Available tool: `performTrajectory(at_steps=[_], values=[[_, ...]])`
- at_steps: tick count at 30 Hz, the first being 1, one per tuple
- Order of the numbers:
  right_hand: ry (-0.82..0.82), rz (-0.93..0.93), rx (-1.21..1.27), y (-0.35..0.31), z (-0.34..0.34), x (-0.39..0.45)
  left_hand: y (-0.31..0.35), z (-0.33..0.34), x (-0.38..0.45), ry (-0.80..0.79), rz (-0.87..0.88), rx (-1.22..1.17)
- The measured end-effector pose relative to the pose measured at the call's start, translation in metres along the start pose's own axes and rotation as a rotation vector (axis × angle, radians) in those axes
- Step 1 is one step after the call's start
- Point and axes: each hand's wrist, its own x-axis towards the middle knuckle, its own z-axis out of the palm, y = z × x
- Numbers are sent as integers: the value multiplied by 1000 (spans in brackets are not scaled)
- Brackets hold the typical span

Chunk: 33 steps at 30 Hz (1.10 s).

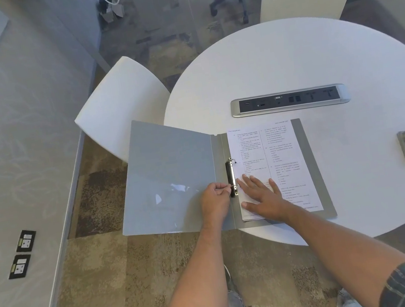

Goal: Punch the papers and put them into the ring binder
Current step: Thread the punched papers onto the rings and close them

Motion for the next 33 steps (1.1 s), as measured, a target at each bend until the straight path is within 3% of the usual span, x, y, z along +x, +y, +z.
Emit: performTrajectory(at_steps=[4, 7, 9, 11, 16, 24, 33], values=[[297, 76, 247, 2, -8, -16, 6, 0, -6, 1, -1, 16], [565, 330, 31, 14, -13, -31, 9, 2, -10, -6, -2, 34], [640, 587, -43, 21, -19, -41, 10, 4, -12, -15, -6, 41], [635, 776, -57, 22, -23, -50, 11, 6, -14, -17, -13, 46], [599, 920, -33, 18, -26, -54, 13, 11, -20, -40, -19, 59], [591, 943, 217, 19, -43, -59, 13, 11, -22, -80, -28, 64], [586, 814, 482, 31, -43, -62, 14, 14, -27, -99, -31, 43]])
